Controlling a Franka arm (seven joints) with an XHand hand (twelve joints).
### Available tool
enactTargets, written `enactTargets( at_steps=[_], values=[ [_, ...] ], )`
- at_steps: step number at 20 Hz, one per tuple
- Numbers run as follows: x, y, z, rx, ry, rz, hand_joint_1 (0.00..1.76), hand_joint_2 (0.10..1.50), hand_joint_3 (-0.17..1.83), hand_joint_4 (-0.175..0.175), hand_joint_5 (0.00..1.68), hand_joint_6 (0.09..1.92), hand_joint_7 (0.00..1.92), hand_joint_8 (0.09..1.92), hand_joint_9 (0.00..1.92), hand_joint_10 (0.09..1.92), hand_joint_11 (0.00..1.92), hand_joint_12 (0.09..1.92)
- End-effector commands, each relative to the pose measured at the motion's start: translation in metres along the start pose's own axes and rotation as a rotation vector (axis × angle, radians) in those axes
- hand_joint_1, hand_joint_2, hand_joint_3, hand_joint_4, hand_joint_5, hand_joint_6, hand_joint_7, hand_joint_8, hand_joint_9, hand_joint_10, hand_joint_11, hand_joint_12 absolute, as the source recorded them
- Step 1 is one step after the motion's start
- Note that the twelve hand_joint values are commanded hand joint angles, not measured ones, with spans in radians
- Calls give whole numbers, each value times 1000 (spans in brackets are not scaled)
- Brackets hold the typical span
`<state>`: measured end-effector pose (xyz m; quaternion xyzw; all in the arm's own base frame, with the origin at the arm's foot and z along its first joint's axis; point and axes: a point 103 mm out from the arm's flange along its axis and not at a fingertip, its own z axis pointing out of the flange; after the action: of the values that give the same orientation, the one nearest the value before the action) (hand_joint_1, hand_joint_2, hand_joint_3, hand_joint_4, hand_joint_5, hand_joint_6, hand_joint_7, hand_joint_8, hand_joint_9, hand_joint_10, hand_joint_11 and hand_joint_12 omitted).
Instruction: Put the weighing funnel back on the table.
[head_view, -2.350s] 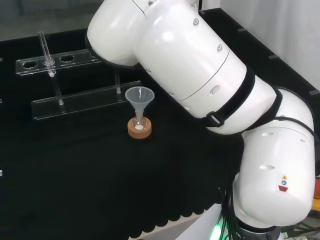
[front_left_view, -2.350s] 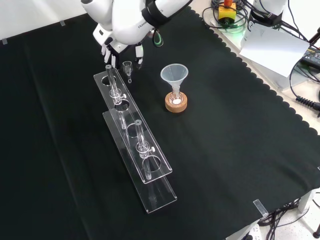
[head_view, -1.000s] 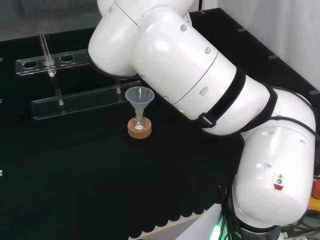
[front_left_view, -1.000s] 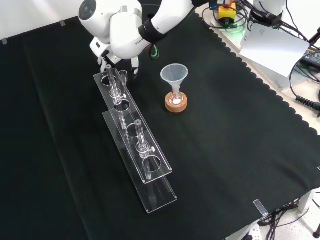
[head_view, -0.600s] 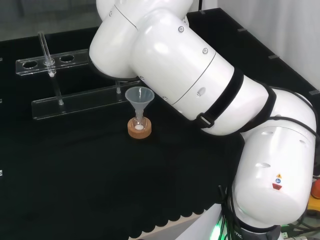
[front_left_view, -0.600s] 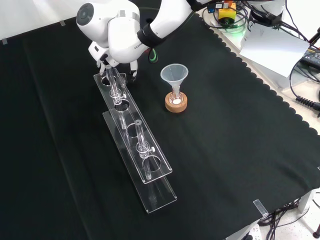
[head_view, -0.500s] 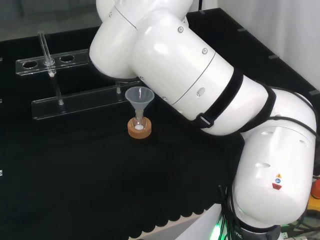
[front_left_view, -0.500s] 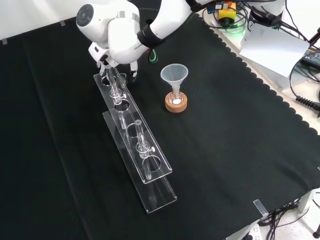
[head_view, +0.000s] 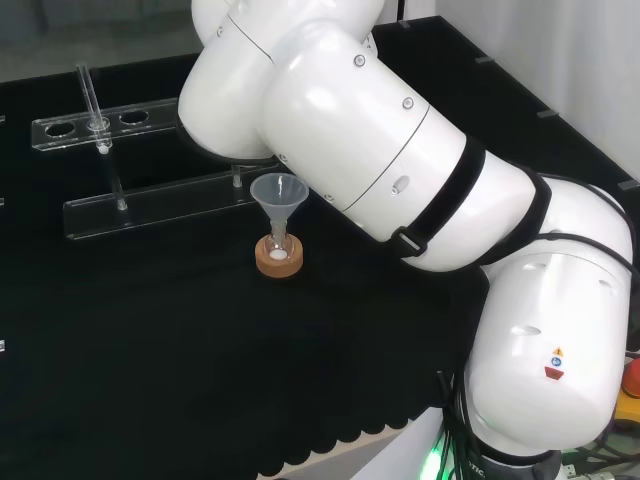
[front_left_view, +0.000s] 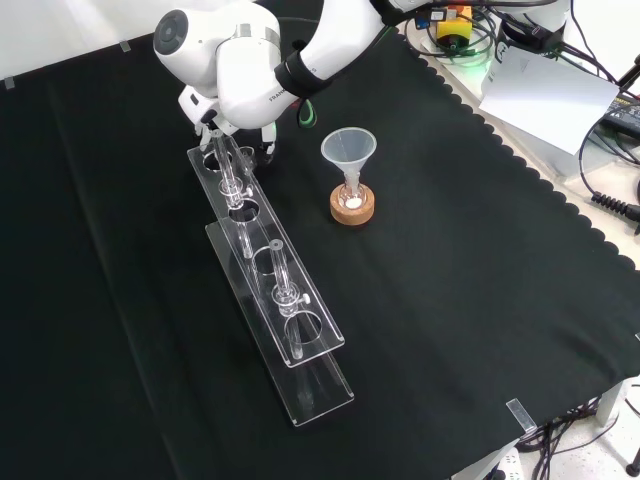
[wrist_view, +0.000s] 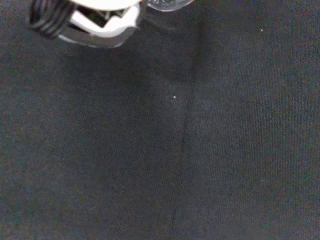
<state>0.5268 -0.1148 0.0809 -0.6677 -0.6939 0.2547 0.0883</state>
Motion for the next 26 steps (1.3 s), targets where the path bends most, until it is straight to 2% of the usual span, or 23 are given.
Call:
enactTargets(
  at_steps=[1,3,4,6,8,11,14,22,26],
  values=[
    [-5,-4,0,16,3,14,936,845,290,34,792,768,304,697,636,517,485,1212],
    [-7,-6,-1,25,9,17,895,757,421,-21,502,602,158,693,484,601,345,1271],
    [-8,-8,-1,26,13,17,878,722,472,-36,413,506,96,688,416,633,288,1299],
    [-9,-10,-3,34,16,16,851,676,521,-57,259,280,25,493,259,675,153,1344],
    [-10,-13,-4,38,20,15,833,656,528,-64,183,132,5,321,157,702,47,1365],
    [-12,-21,-8,23,21,20,817,645,519,-66,152,87,0,212,96,718,4,1353],
    [-13,-32,-16,3,26,25,811,645,511,-66,150,87,0,212,82,726,0,1346],
    [-14,-69,-42,-46,34,49,806,651,495,-71,207,87,0,391,133,737,0,1382],
    [-13,-88,-54,-73,45,60,805,650,500,-73,228,87,0,511,220,721,63,1382]
  ],
)
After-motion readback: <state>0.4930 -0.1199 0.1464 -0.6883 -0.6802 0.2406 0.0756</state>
